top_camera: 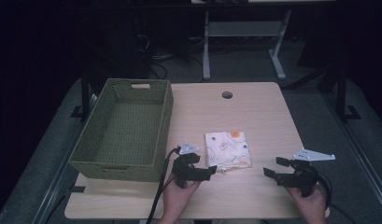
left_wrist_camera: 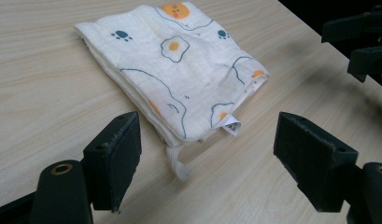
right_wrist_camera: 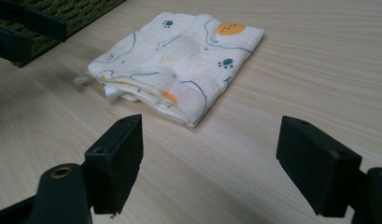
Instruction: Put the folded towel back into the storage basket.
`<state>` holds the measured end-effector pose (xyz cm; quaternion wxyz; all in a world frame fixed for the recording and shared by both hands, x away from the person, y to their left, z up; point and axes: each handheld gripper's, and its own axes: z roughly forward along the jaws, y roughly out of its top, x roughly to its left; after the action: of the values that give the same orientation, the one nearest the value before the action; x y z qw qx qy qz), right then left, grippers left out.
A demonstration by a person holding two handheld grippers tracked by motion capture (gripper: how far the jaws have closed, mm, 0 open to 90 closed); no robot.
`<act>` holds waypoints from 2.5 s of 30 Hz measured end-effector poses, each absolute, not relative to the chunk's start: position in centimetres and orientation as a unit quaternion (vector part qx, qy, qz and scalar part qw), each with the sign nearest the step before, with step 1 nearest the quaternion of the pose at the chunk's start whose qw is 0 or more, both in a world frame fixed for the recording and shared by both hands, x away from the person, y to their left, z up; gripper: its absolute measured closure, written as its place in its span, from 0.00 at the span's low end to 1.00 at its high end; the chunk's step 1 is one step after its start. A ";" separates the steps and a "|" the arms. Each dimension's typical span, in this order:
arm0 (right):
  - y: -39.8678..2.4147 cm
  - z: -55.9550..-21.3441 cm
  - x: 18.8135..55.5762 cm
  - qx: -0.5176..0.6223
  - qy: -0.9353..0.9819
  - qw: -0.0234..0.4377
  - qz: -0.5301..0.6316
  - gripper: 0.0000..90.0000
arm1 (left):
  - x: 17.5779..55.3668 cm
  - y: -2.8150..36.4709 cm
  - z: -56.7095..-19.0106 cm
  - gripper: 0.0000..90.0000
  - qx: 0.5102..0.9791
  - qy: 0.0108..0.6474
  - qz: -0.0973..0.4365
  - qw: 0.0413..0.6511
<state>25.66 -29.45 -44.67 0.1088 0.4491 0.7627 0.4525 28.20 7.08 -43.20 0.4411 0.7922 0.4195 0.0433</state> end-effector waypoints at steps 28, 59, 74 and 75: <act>-27.3 -42.9 33.9 0.480 0.748 0.031 0.457 0.30 | 34.3 4.9 -44.4 0.26 0.750 0.512 0.047 0.416; -24.7 -47.6 38.4 0.540 0.732 -0.023 0.414 0.75 | 36.2 3.6 -46.8 0.54 0.734 0.543 0.003 0.408; -24.6 -47.4 38.3 0.543 0.713 -0.068 0.439 0.96 | 36.3 4.1 -46.6 0.93 0.718 0.537 -0.010 0.444; -24.7 -47.2 38.3 0.542 0.709 -0.069 0.446 0.96 | 36.3 4.1 -46.6 0.93 0.718 0.537 -0.010 0.444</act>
<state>38.25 -24.65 -47.24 -0.0692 0.5418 0.7091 0.4459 36.34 4.12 -46.57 0.4438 0.7177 0.5365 -0.0096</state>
